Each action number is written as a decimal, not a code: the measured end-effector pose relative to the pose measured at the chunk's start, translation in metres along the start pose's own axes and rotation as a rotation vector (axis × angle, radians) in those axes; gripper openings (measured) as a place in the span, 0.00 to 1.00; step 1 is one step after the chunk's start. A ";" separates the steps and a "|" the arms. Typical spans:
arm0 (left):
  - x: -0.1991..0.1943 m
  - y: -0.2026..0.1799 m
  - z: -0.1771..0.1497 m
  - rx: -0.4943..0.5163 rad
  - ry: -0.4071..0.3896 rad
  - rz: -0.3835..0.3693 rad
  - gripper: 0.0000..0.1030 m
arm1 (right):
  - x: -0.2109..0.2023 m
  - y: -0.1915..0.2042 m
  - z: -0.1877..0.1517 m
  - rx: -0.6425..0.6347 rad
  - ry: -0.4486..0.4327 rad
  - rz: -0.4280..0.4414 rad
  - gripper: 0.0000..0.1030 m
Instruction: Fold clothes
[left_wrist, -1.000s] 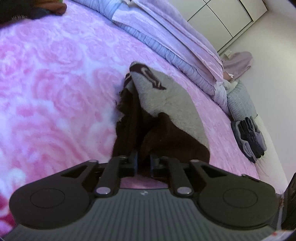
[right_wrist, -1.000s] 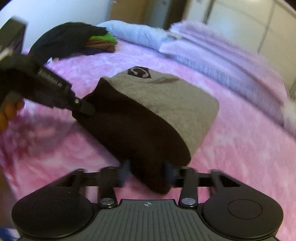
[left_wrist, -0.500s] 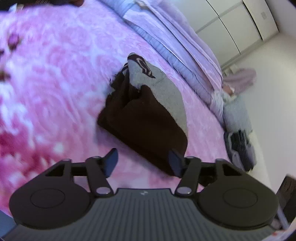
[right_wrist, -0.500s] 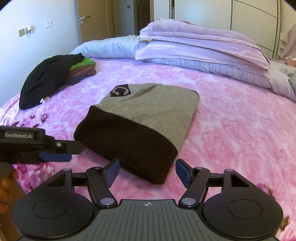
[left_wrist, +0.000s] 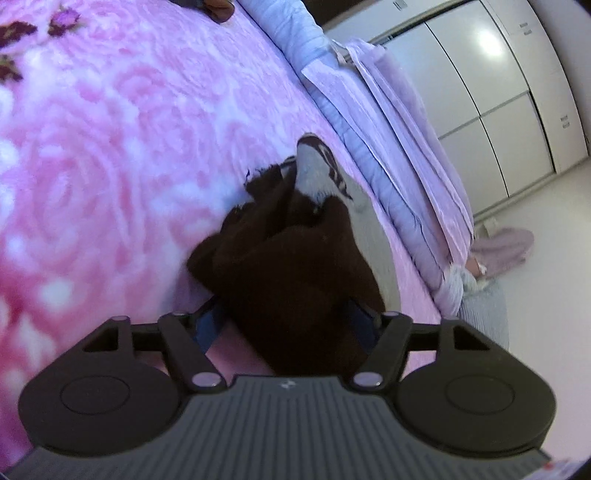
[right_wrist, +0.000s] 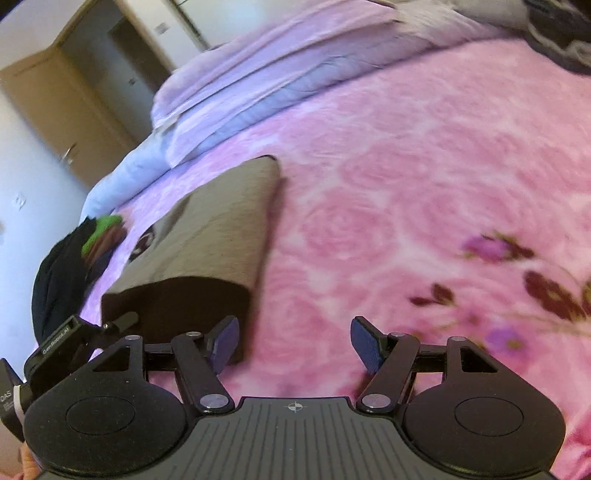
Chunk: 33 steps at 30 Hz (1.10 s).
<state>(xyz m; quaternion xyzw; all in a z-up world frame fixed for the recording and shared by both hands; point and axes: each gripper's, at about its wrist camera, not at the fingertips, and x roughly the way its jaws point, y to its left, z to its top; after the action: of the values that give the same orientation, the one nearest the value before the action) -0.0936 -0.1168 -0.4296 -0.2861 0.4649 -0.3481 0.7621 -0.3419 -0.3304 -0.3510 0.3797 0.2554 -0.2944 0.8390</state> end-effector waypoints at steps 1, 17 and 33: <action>0.003 0.000 0.001 -0.005 -0.004 0.000 0.36 | -0.001 -0.004 0.001 0.018 -0.001 0.003 0.62; -0.005 0.047 0.160 0.058 0.077 -0.013 0.18 | 0.036 -0.010 0.024 0.118 0.095 0.274 0.64; -0.014 0.078 0.131 -0.081 0.060 -0.102 0.13 | 0.179 -0.001 0.068 0.435 0.125 0.468 0.14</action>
<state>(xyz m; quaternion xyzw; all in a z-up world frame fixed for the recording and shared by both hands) 0.0413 -0.0444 -0.4290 -0.3294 0.4861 -0.3759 0.7168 -0.2037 -0.4381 -0.4286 0.6157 0.1434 -0.1175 0.7659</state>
